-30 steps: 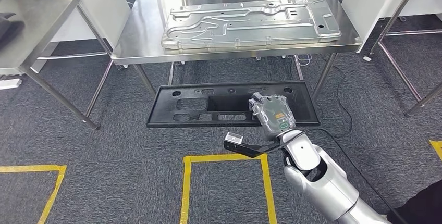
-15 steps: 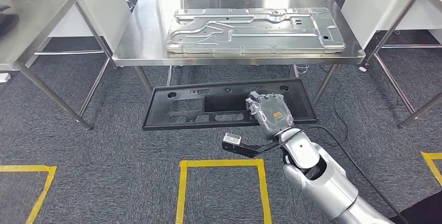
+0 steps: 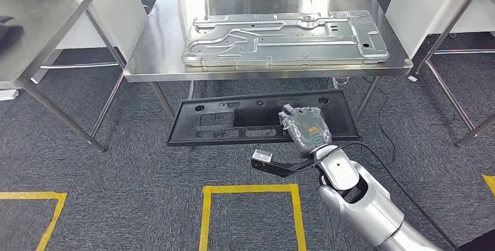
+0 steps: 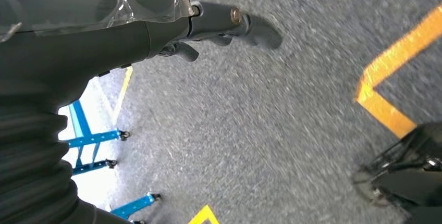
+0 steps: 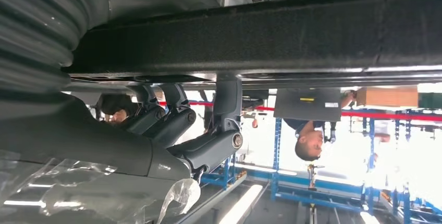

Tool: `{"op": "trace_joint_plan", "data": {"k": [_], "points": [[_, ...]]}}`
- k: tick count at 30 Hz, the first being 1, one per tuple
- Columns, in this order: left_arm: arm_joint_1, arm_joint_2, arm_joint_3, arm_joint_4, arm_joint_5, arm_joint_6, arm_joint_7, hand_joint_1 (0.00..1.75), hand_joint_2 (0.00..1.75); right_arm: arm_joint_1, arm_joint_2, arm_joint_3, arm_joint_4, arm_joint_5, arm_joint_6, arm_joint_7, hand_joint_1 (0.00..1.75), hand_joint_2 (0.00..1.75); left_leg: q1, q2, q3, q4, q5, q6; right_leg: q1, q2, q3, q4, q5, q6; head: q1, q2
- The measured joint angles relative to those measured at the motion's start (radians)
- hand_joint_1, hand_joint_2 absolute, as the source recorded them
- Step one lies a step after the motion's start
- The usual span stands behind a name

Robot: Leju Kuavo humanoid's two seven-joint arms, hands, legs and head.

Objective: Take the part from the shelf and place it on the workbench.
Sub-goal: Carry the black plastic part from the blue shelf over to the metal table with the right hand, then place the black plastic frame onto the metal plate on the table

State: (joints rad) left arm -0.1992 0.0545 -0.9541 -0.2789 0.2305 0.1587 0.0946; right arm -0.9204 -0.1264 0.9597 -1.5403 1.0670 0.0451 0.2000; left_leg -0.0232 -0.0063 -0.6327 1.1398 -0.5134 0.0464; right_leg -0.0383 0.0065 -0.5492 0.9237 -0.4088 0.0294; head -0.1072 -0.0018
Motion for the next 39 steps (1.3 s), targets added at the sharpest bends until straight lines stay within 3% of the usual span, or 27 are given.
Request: {"op": "trace_joint_plan", "data": {"k": [1,2,3,4,6,7,8,11,13,16,17,18,19,21,23,26,28,31,32,33,34,35,37,39], "points": [[0.002,0.0,0.0,0.0,0.0,0.0,-0.001,0.0,1.75,0.001,0.0,0.001,0.0,0.0,0.002,0.0,1.75,1.75,0.009,0.0,-0.042,0.07,-0.019,-0.008,-0.001,0.0,0.002,0.0,-0.003,0.001,0.0,0.0],[0.006,0.0,0.0,0.0,0.0,0.0,-0.002,0.0,1.75,0.002,0.0,0.002,0.0,0.0,0.004,0.0,1.75,1.75,0.016,0.0,-0.067,0.101,-0.018,-0.012,-0.003,0.0,0.005,0.0,-0.006,0.003,0.0,0.0],[0.008,0.0,0.0,0.0,0.0,0.0,-0.003,0.0,1.75,0.003,-0.001,0.002,0.0,0.001,0.006,0.001,1.75,1.75,0.02,0.0,-0.068,0.086,0.005,-0.014,-0.004,0.0,0.01,0.0,-0.009,0.005,0.0,0.0],[0.011,0.0,0.0,0.0,0.0,-0.001,-0.004,0.0,1.75,0.004,-0.001,0.002,-0.001,0.001,0.007,0.001,1.75,1.75,0.022,0.0,-0.048,0.029,0.045,-0.014,-0.006,0.001,0.018,0.0,-0.013,0.007,0.0,0.0],[0.012,0.001,0.0,0.0,0.0,0.0,-0.005,0.0,1.75,0.001,-0.001,0.002,-0.004,0.002,0.007,0.001,1.75,1.75,0.02,0.0,0.024,-0.141,0.132,-0.005,-0.009,0.001,0.035,-0.006,-0.022,0.014,0.0,0.0],[0.011,0.002,0.0,0.0,0.0,0.0,-0.005,0.0,1.75,-0.001,-0.001,0.002,-0.006,0.002,0.008,0.002,1.75,1.75,0.016,0.001,0.051,-0.204,0.156,0.001,-0.009,0.001,0.041,-0.01,-0.025,0.019,0.0,0.0],[0.011,0.003,0.0,0.0,0.0,0.001,-0.005,0.0,1.75,-0.002,-0.001,0.002,-0.008,0.003,0.009,0.002,1.75,1.75,0.011,0.001,0.067,-0.24,0.165,0.006,-0.01,0.001,0.045,-0.014,-0.028,0.025,0.0,0.0],[0.012,0.004,0.0,0.0,0.0,0.001,-0.005,0.0,1.75,-0.004,-0.002,0.002,-0.013,0.006,0.015,0.003,1.75,1.75,0.004,0.001,0.083,-0.261,0.163,0.015,-0.012,-0.001,0.055,-0.024,-0.034,0.044,0.0,0.0],[0.013,0.005,0.0,0.0,0.0,0.001,-0.006,0.0,1.75,-0.007,-0.003,0.002,-0.017,0.01,0.017,0.004,1.75,1.75,0.007,0.0,0.1,-0.274,0.165,0.025,-0.008,-0.003,0.035,0.028,-0.065,0.047,0.001,0.0],[0.013,0.005,0.0,0.0,0.0,0.001,-0.006,0.0,1.75,-0.007,-0.006,0.002,-0.02,0.014,0.025,0.005,1.75,1.75,0.002,-0.001,0.112,-0.275,0.155,0.043,0.0,-0.004,-0.084,0.245,-0.15,0.041,0.001,0.0],[0.013,0.005,0.0,0.0,0.0,0.001,-0.006,0.0,1.75,-0.006,-0.008,0.003,-0.02,0.016,0.028,0.005,1.75,1.75,-0.002,-0.002,0.116,-0.275,0.15,0.046,0.002,-0.004,-0.119,0.294,-0.157,0.04,0.001,0.0],[0.015,0.005,0.0,0.0,0.0,0.001,-0.006,0.0,1.75,-0.006,-0.011,0.005,-0.02,0.017,0.031,0.005,1.75,1.75,-0.006,-0.003,0.122,-0.274,0.145,0.048,0.005,-0.004,-0.135,0.302,-0.141,0.039,0.001,0.0],[0.016,0.005,0.0,0.0,0.0,0.001,-0.006,0.0,1.75,-0.005,-0.012,0.007,-0.021,0.019,0.033,0.005,1.75,1.75,-0.009,-0.004,0.129,-0.273,0.139,0.047,0.007,-0.004,-0.129,0.268,-0.106,0.036,0.001,0.0],[0.017,0.005,0.0,0.0,0.0,0.001,-0.006,0.0,1.75,-0.008,-0.013,0.01,-0.023,0.021,0.036,0.005,1.75,1.75,-0.015,-0.006,0.144,-0.268,0.122,0.044,0.01,-0.004,-0.072,0.118,-0.013,0.03,0.001,0.0],[0.015,0.005,0.001,0.0,0.0,0.002,-0.006,0.0,1.75,-0.014,-0.014,0.012,-0.026,0.023,0.04,0.006,1.75,1.75,-0.021,-0.006,0.151,-0.262,0.106,0.039,0.011,-0.004,-0.026,0.01,0.032,0.023,0.001,0.0],[0.014,0.006,0.002,0.0,0.0,0.003,-0.006,0.0,1.75,-0.025,-0.017,0.013,-0.032,0.028,0.049,0.01,1.75,1.75,-0.023,-0.006,0.15,-0.254,0.092,0.032,0.01,-0.002,-0.018,-0.007,0.026,0.011,0.001,0.0],[0.014,0.006,0.002,0.0,0.0,0.004,-0.007,0.0,1.75,-0.037,-0.019,0.013,-0.037,0.032,0.055,0.013,1.75,1.75,-0.016,-0.004,0.123,-0.197,0.061,0.016,0.006,-0.001,-0.013,-0.008,0.021,0.004,0.001,0.0],[0.013,0.006,0.006,0.0,0.0,0.005,-0.008,0.0,1.75,-0.051,-0.021,0.013,-0.045,0.033,0.061,0.017,1.75,1.75,0.007,-0.002,-0.001,0.026,-0.019,-0.013,0.002,-0.001,-0.005,-0.008,0.011,0.0,0.001,0.0],[0.015,0.006,0.007,0.0,0.0,0.005,-0.008,0.0,1.75,-0.052,-0.023,0.013,-0.046,0.034,0.062,0.019,1.75,1.75,0.013,-0.002,-0.038,0.08,-0.028,-0.018,0.001,0.0,-0.001,-0.008,0.007,0.002,0.001,0.0],[0.018,0.006,0.008,0.0,0.0,0.005,-0.008,0.0,1.75,-0.052,-0.024,0.013,-0.047,0.034,0.063,0.02,1.75,1.75,0.017,-0.002,-0.058,0.095,-0.016,-0.02,0.0,0.0,0.005,-0.008,0.002,0.003,0.001,0.0],[0.019,0.006,0.008,0.0,0.0,0.005,-0.009,0.0,1.75,-0.053,-0.026,0.013,-0.048,0.035,0.064,0.022,1.75,1.75,0.019,-0.002,-0.055,0.064,0.018,-0.02,-0.002,0.0,0.014,-0.008,-0.004,0.005,0.001,0.0],[0.02,0.006,0.01,0.0,0.0,0.005,-0.009,0.0,1.75,-0.054,-0.027,0.013,-0.049,0.037,0.065,0.022,1.75,1.75,0.018,-0.002,-0.034,-0.005,0.067,-0.016,-0.003,0.0,0.023,-0.009,-0.01,0.008,0.001,0.0],[0.02,0.008,0.014,0.0,0.0,0.006,-0.01,0.0,1.75,-0.059,-0.029,0.013,-0.053,0.043,0.066,0.024,1.75,1.75,0.01,-0.002,0.028,-0.167,0.158,0.006,-0.006,0.001,0.041,-0.016,-0.019,0.014,0.001,0.0],[0.019,0.011,0.018,0.001,-0.001,0.008,-0.01,0.0,1.75,-0.063,-0.033,0.013,-0.057,0.048,0.069,0.026,1.75,1.75,-0.001,-0.002,0.061,-0.246,0.185,0.028,-0.01,0.001,0.049,-0.024,-0.025,0.024,0.001,0.0]]}}
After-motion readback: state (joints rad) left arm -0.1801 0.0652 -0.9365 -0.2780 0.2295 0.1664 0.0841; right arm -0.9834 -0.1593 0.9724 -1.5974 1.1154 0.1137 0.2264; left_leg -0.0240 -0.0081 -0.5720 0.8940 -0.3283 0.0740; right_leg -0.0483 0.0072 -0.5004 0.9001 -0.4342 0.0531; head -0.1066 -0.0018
